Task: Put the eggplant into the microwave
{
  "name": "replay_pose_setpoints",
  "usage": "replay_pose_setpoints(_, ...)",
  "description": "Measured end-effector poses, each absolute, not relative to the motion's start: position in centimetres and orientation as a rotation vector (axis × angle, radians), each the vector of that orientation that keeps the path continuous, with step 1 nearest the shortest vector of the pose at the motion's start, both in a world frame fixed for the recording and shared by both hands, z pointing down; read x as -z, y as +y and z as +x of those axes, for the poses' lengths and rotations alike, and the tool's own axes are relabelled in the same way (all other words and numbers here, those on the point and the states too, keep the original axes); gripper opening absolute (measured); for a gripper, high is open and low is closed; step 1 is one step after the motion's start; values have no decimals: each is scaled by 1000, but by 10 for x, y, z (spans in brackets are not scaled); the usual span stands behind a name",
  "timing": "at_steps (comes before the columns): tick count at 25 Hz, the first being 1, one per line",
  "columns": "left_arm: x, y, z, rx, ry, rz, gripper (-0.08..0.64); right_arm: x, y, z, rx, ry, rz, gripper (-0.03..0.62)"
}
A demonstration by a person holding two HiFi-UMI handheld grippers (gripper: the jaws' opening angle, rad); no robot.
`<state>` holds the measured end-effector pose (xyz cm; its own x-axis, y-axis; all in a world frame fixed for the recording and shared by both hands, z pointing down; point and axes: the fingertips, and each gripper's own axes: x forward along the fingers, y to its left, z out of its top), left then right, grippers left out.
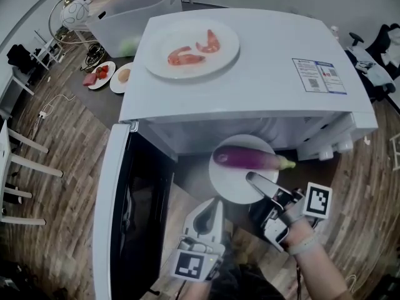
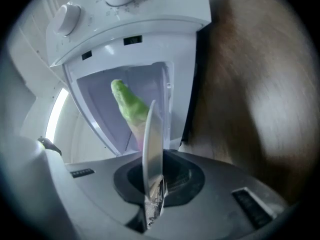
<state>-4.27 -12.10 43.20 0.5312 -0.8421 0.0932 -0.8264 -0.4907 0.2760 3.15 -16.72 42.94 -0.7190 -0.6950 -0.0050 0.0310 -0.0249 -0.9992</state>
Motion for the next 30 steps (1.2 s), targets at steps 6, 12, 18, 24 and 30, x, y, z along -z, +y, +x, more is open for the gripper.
replay_pose_setpoints(6, -435, -126, -41, 77, -1381, 2473, 0, -433, -179, 26, 1792, 1689, -694, 8)
replay_pose_setpoints(12, -433, -132, -38, 83, -1375, 2471, 0, -433, -187, 20, 1797, 1693, -710, 8)
replay_pose_setpoints(18, -432, -139, -36, 91, -1386, 2455, 0, -434, -196, 21, 1805, 1689, -722, 8)
replay_pose_setpoints(24, -426, -138, -32, 65, -1379, 2504, 0, -433, -202, 22, 1807, 1695, -732, 8)
replay_pose_setpoints(30, -421, -141, -24, 15, -1356, 2552, 0, -434, -205, 19, 1814, 1701, -732, 8)
